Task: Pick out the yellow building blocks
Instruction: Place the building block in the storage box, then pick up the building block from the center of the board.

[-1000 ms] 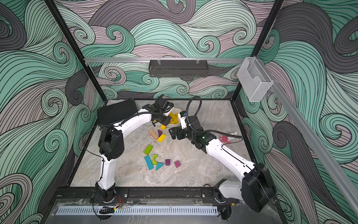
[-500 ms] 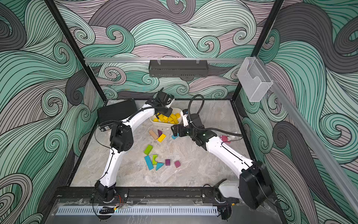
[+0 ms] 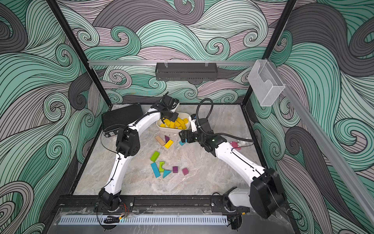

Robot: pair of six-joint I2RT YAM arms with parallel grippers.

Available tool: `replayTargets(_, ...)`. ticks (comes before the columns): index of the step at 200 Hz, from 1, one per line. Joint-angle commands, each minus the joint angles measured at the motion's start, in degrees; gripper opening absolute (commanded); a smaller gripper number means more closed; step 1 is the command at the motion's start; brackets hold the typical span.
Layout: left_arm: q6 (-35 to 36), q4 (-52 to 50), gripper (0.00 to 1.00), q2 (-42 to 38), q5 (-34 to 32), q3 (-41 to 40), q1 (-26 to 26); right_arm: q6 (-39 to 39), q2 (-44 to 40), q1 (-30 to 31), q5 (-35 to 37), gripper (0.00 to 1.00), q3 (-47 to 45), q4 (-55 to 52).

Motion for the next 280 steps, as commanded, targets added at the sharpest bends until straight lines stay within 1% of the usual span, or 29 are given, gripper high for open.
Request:
replayTargets(1, 0.0, -0.5, 0.55, -3.9, 0.9, 0.0, -0.2, 0.2, -0.1, -0.2, 0.1, 0.99, 1.3, -0.9)
replayTargets(22, -0.1, 0.0, 0.54, -6.7, 1.5, -3.1, -0.2, 0.6, -0.3, -0.3, -0.5, 0.99, 1.3, -1.1)
replayTargets(52, 0.1, 2.2, 0.54, -12.4, 3.0, -9.5, -0.2, 1.4, -0.1, -0.3, -1.9, 0.99, 2.0, -1.7)
replayTargets(74, 1.0, 3.3, 0.51, -17.3, 5.7, -13.8, -0.2, 2.5, 0.2, -0.2, -3.0, 0.97, 2.4, -1.6)
replayTargets(129, 2.4, 2.8, 0.48, -28.8, 10.1, -24.4, -0.2, 5.3, 1.2, -0.2, -5.4, 0.93, 3.1, -1.1)
replayTargets(162, 3.5, 3.5, 0.46, -35.5, 11.7, -32.7, -0.2, 7.2, 2.2, -0.3, -6.2, 0.9, 3.0, -0.1)
replayTargets(187, 4.9, 4.5, 0.45, -40.0, 15.4, -39.1, -0.2, 9.0, 2.4, -0.3, -7.2, 0.89, 3.0, 0.0)
replayTargets(222, 5.5, 8.3, 0.44, -43.9, 17.3, -47.8, -0.2, 10.1, 3.2, -0.2, -7.9, 0.87, 2.5, 0.0)
replayTargets(246, 5.1, 8.2, 0.45, -43.9, 17.6, -50.0, -0.3, 10.5, 5.0, -0.3, -9.3, 0.86, 3.8, -2.0)
replayTargets(261, 3.1, 5.8, 0.45, -43.8, 18.0, -48.5, -0.3, 10.6, 6.3, -0.2, -10.0, 0.86, 4.9, -3.4)
replayTargets(280, 2.3, 4.0, 0.46, -43.8, 20.6, -46.9, -0.4, 10.7, 7.1, -0.2, -9.5, 0.86, 5.5, -4.2)
